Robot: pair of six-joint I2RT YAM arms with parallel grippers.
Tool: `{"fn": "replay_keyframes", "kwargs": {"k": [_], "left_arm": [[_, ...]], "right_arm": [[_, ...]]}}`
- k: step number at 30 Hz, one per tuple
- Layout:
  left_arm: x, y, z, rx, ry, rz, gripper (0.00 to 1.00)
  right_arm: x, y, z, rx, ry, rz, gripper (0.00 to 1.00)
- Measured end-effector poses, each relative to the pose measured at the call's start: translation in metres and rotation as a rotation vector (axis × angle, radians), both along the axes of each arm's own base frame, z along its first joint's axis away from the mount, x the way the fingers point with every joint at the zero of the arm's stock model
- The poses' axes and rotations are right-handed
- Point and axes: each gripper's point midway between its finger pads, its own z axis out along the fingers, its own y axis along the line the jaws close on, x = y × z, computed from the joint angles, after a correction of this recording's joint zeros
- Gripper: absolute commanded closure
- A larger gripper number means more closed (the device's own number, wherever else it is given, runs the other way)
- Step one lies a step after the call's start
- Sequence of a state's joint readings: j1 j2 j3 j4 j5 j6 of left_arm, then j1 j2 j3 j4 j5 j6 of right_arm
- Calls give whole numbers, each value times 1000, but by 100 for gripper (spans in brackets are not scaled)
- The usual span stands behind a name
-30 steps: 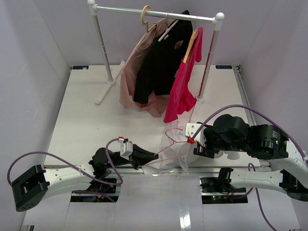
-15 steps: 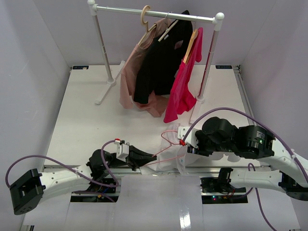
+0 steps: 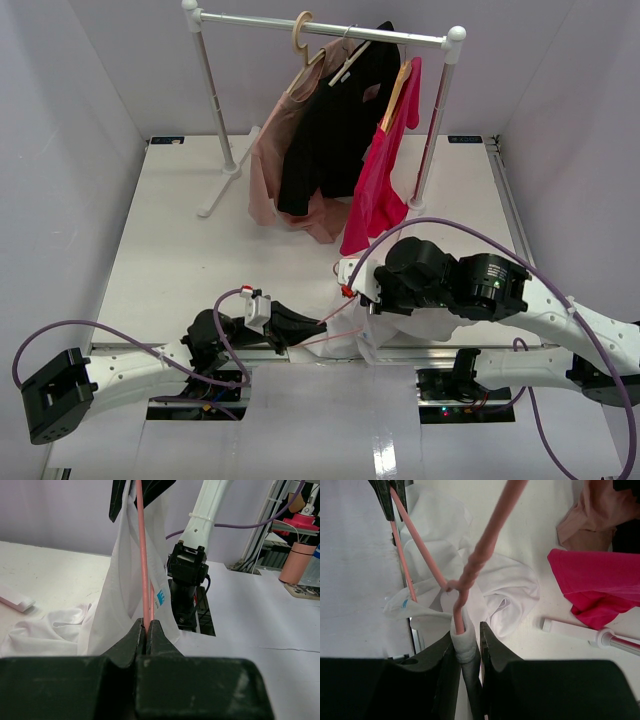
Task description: Place the t-shirt on the hanger
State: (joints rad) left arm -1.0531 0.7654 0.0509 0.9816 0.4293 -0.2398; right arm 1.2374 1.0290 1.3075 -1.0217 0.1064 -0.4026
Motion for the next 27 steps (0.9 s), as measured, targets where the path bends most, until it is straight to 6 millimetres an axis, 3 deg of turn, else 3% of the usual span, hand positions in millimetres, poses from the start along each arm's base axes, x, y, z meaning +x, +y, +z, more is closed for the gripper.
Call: {"fn": "replay_keyframes", "kwargs": {"k": [5,8,12,13,15,17,18,20,27], "left_arm": [[0,0,0,0,6,1,100],[1,0,0,-2,5,1,100],[2,-1,1,-5,5,7,99],[2,-1,0,-3,8,6,92],[3,-3,-1,6,22,5,66],[8,-6,-1,23,43,20,53],[11,-9,4,26,51,31,45],[19,-13,19,24,60,61,39],[42,-8,100,-25,59,191,36]], "right_arm": [[-2,8,1,20,12,19,77],[-3,12,4,39,13,26,89],[-6,13,4,50,26,43,92],[-6,13,3,52,26,42,92],[-4,11,1,58,15,24,92],[0,6,-2,72,-9,-6,92],[3,4,-3,86,-21,-24,92],[8,0,-2,119,-46,-63,92],[25,-13,29,270,-133,-207,92]]}}
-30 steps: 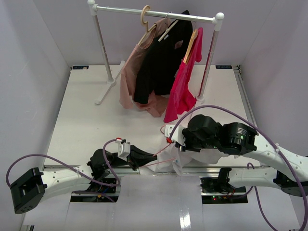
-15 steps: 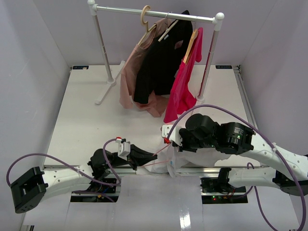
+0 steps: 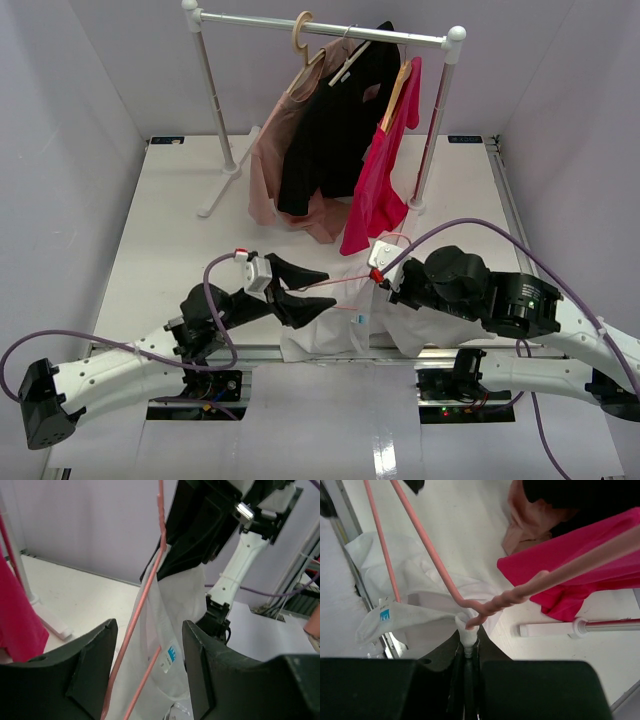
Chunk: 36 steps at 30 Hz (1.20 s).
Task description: Place the t-shirt on the hanger
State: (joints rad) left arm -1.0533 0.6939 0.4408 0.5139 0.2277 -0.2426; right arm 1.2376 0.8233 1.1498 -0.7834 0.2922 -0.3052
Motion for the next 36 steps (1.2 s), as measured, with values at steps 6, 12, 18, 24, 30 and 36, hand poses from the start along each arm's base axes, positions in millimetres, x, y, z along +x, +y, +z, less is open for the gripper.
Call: {"fn": "replay_keyframes", "kwargs": {"k": [6,12,18,24,30,36], "left_arm": [[9,3,2,35,162,51,40],[17,4,-94,184,400,115,40],[27,2,-118,178,526,175,41],[34,-17,-136,179,608,172,43],[38,-27,-151,181,686,190,45],[33,-29,-139,131,699,212,46]], "right_arm": [[12,-9,8,55,-39,-92,92],[21,-12,14,93,-52,-166,92],[34,-11,12,93,-56,-266,92],[41,-4,6,97,-30,-328,92],[47,3,5,128,-11,-390,92],[53,10,5,168,6,-444,92]]}}
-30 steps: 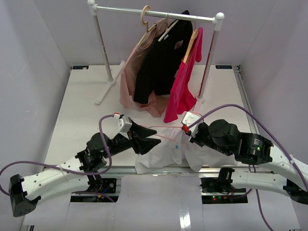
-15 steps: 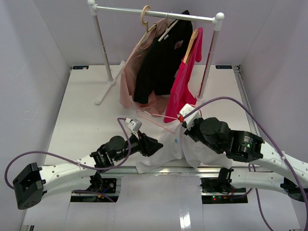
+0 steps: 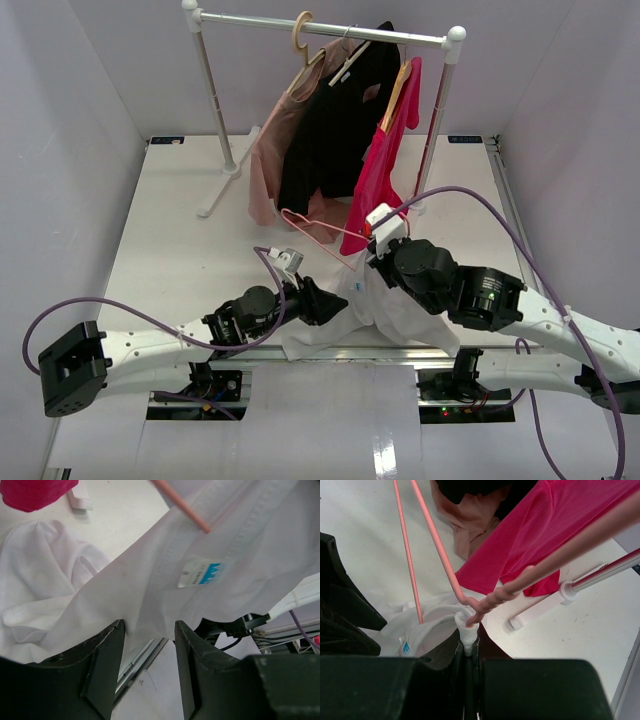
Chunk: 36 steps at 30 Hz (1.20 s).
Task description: Place the t-shirt on the hanger
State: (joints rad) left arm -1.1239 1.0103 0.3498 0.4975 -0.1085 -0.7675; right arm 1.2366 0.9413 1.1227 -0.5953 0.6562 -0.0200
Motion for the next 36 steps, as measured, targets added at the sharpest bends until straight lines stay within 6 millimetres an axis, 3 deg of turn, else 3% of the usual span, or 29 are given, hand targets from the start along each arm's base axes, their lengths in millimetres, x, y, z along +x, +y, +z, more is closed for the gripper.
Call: {"fn": "replay_keyframes", "kwargs": {"k": [5,8,11,18,22,24,27,28,33,36], "left_arm": [[4,-6,29,-37,-11,40,48],[7,-8,35,-41,-3,64,49],[9,-12,26,-11,19,79,49],[10,-23,-21,127,84,94,51],[6,-26,-34,166,95,97,53],[5,-27,-35,171,95,99,62],[5,-30,-35,175,88,101,94],[6,-30,-34,179,84,105,98],[18,-15,-37,225,70,189,100],[30,2,-27,215,69,243,100]], "right_arm": [[5,9,-6,14,13,-30,92],[7,14,-8,22,18,-41,92],[7,16,-8,36,23,-46,92],[8,19,-6,58,24,-50,92],[8,17,-4,64,22,-53,92],[7,16,-2,70,20,-53,92],[7,15,0,81,18,-54,92],[6,14,1,83,17,-53,92],[2,6,-7,78,18,-39,92],[-5,-9,-17,78,20,-26,92]]}}
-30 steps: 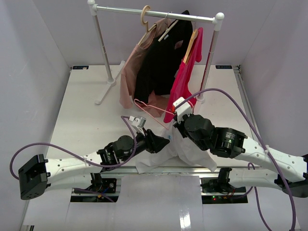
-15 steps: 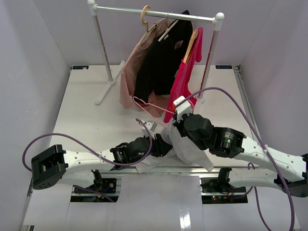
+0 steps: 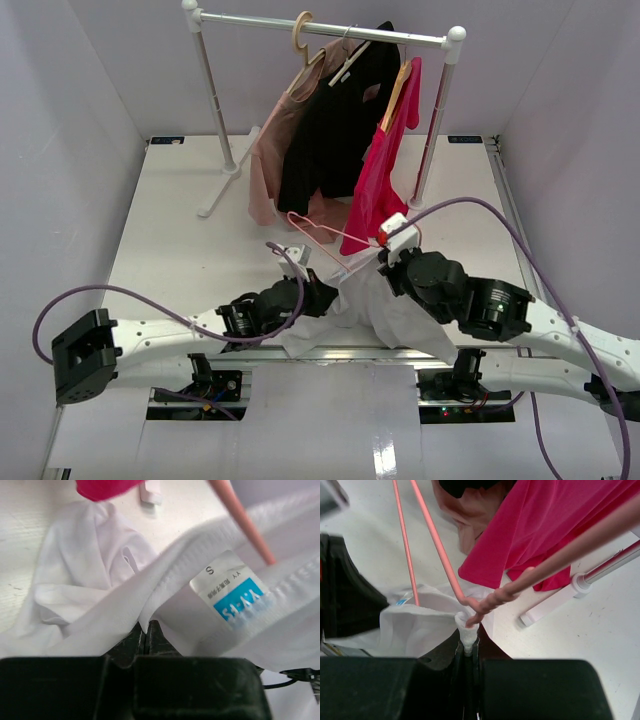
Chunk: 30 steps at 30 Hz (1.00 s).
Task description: Place the t-shirt on the hanger
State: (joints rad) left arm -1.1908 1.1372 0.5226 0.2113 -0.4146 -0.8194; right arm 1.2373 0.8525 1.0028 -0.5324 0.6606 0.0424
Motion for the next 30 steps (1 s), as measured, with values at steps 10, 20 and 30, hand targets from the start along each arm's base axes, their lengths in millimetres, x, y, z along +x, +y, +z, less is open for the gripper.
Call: {"fn": "replay_keyframes", "kwargs": {"k": [10,20,30], "left_arm": [[46,54,61,-88,-41,127,100],[52,59,67,4,-21,112,100],[56,63,80,102,-31,98,100]], "right_arm": [[-25,-35,3,84,-13,88,92],[-42,-33,-25,35,51,182,92],[-49,-33,-40,19,73,223,92]]}}
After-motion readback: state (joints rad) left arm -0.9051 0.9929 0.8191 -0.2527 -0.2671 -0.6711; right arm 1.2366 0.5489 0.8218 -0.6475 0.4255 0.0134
